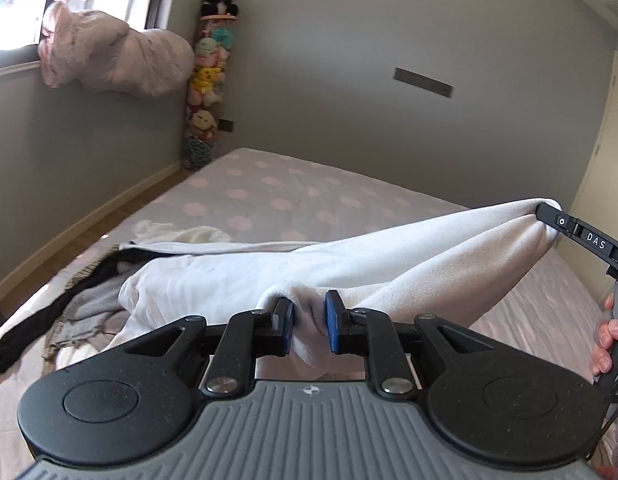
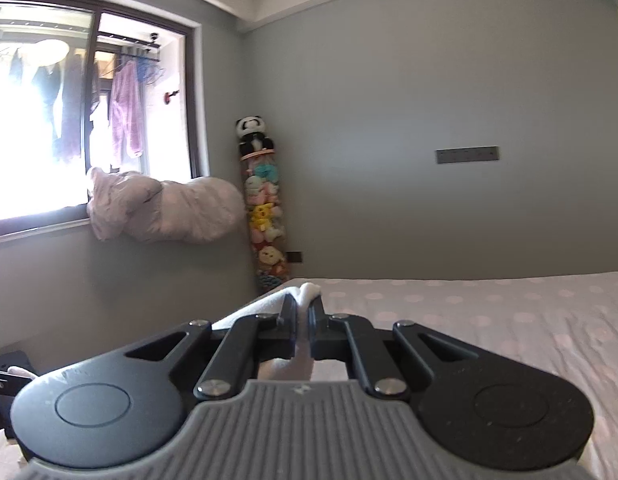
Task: Fold clothes
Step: 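Lift the white shirt with both grippers and lay it flat on the bed, then grasp the white shirt hem with the left gripper while the right gripper grasps the hem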
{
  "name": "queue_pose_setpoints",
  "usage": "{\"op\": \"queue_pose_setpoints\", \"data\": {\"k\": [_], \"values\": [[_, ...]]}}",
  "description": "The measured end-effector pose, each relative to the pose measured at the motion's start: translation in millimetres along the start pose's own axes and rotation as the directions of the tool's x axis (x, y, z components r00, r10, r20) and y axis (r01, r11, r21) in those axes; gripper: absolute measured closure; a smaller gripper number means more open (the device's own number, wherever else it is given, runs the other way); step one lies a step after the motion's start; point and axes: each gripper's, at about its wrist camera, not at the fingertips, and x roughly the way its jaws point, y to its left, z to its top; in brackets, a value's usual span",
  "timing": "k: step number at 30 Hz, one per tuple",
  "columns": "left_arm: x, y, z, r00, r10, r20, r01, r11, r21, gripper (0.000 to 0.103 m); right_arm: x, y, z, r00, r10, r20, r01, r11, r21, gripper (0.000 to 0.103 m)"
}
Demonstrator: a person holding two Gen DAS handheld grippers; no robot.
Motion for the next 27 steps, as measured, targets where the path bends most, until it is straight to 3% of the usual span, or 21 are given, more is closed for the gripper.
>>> {"op": "queue_pose_setpoints", "data": {"k": [3,6,10,13,18,22,24,27], "values": [[7.3,-34.8,-11.5,0.999,-0.029,-0.029,0.031,0.997,0.069,0.081,-34.8,-48.3,-10.2,0.995,-0.098,-0.012,0.099,0.995,0.025,0.096],[20.5,-60.7,-24.7,0.996,-0.047,-0.07,0.055,0.992,0.118,0.081,-72.5,-100.7,-30.1,0.97,-0.236,-0.05,0.239,0.97,0.055,0.096],[47.9,-74.6,-44.7,0.987,-0.033,-0.159,0.06,0.985,0.163,0.08,-117.0,-172.6,-65.7,0.907,-0.391,-0.155,0.408,0.907,0.099,0.096],[71.7,-81.3,-57.3,0.976,0.001,-0.218,0.041,0.981,0.189,0.077,-145.4,-215.2,-92.8,0.847,-0.476,-0.237,0.508,0.857,0.092,0.096],[99.4,-88.3,-75.2,0.95,0.045,-0.308,0.027,0.974,0.225,0.061,-162.1,-246.8,-133.0,0.8,-0.44,-0.409,0.514,0.853,0.088,0.094],[124.0,-86.6,-79.7,0.932,0.079,-0.353,0.007,0.972,0.236,0.06,-176.1,-245.7,-138.4,0.782,-0.448,-0.433,0.519,0.853,0.057,0.087],[136.6,-84.4,-79.2,0.927,0.087,-0.366,-0.001,0.973,0.229,0.057,-177.1,-241.9,-135.2,0.776,-0.465,-0.426,0.523,0.852,0.024,0.067],[156.7,-82.2,-79.5,0.918,0.101,-0.384,-0.013,0.974,0.225,0.056,-171.9,-244.5,-129.2,0.784,-0.451,-0.427,0.499,0.867,0.001,0.064]]}}
